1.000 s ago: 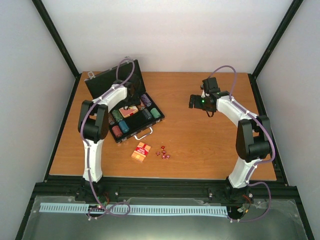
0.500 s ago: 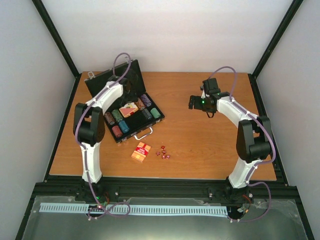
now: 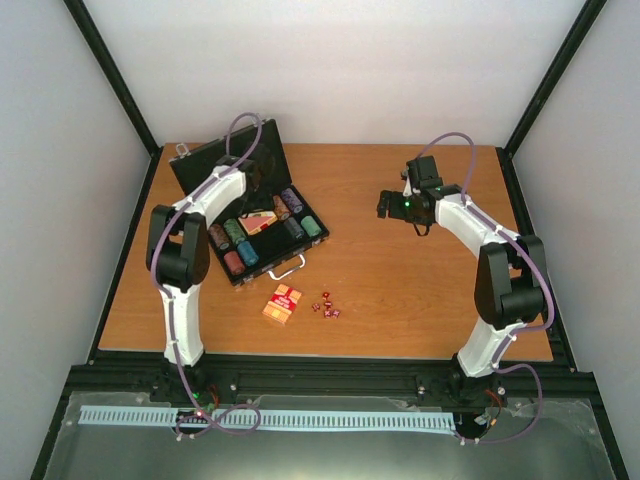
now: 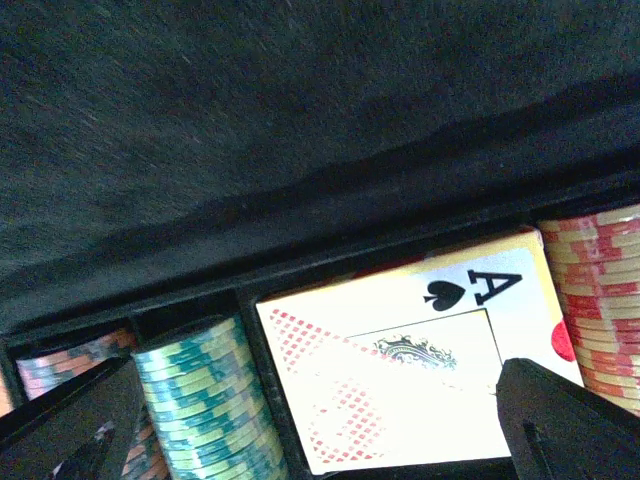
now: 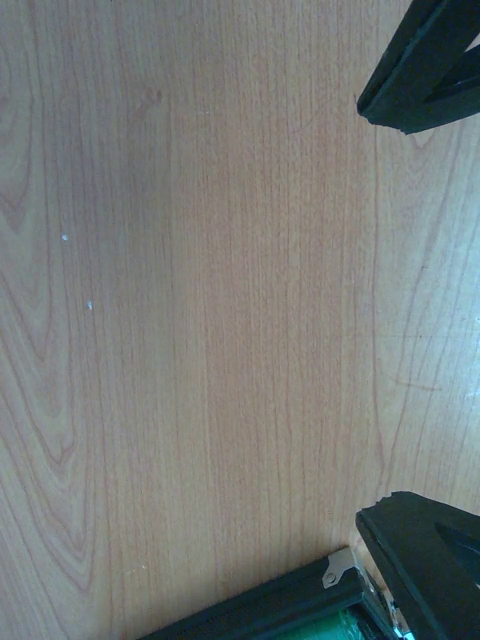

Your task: Pack up texas hold em set

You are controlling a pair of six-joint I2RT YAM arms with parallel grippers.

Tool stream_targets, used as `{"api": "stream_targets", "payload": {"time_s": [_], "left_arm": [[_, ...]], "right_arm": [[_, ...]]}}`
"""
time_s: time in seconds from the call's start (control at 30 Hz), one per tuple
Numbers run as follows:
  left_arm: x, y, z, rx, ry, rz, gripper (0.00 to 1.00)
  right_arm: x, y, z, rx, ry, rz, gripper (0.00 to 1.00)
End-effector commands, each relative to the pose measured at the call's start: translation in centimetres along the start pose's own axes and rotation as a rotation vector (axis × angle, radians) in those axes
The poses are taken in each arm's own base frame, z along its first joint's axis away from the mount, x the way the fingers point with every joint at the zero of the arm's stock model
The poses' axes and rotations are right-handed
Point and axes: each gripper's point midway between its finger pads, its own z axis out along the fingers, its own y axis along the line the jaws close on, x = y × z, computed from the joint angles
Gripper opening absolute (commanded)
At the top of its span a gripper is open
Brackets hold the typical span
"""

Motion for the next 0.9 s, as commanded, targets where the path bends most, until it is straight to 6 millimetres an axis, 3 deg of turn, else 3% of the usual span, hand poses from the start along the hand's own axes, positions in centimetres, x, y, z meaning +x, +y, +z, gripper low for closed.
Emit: {"api": "stream_targets", "payload": {"time_s": [0.0, 0.13, 0.27, 0.4, 0.7, 0.87], "left_arm": [[-0.2, -1.7, 0.1, 0.101, 0.000, -0.030, 1.00], [-1.0, -3.3, -0.8, 0.200, -0.018, -0.092, 1.00], [-0.8, -3.6, 0.2, 0.183, 0.011, -0.111, 1.00], [0.3, -2.5, 2.0, 0.093, 0.055, -0.092, 1.00], [2.5, 1.2, 3.0, -0.082, 0.075, -0.005, 1.00], [3.2, 1.5, 4.2, -0.117, 0.095, 0.039, 1.00]], "right_arm": [[-0.3, 0.4, -0.8, -0.017, -0.025, -0.017, 1.00], [-0.1, 0.2, -0.6, -0.013, -0.018, -0.017, 1.00], [-0.1, 0.1, -0.5, -0.010, -0.018, -0.018, 1.00], [0.1, 0.0, -0.3, -0.005, -0.013, -0.017, 1.00], [0.2, -0.1, 0.1, -0.002, -0.006, -0.011, 1.00], [0.4, -0.1, 0.4, -0.003, 0.001, -0.009, 1.00]]}}
